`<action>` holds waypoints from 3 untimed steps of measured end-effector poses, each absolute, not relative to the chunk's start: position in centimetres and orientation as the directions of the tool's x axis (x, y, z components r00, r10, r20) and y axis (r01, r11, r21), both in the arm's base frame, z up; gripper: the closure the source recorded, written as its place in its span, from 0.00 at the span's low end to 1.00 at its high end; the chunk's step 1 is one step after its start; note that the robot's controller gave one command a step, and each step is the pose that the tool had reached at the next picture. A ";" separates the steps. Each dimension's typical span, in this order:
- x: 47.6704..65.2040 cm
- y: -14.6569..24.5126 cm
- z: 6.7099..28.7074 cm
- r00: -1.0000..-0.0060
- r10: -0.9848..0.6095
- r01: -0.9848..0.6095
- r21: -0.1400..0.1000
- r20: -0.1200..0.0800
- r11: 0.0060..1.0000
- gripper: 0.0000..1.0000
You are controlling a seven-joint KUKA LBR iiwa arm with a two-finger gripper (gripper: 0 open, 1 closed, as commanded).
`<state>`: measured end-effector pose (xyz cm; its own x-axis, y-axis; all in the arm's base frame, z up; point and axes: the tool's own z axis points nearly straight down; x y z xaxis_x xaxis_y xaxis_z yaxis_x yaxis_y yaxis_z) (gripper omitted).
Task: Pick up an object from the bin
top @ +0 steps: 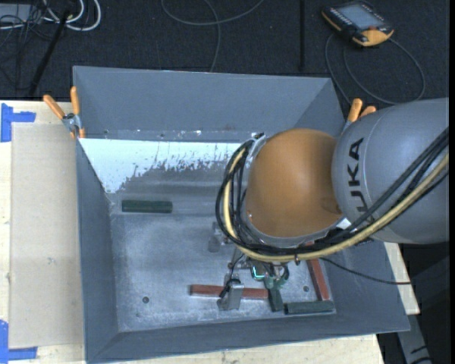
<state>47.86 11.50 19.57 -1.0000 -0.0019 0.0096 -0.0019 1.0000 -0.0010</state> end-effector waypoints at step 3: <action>48.6 6.7 6.9 -0.991 -0.134 -0.134 0.000 0.003 0.991 1.00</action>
Offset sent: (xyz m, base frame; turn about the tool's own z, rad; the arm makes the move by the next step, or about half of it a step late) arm 0.0216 -0.0067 -0.1257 -0.0253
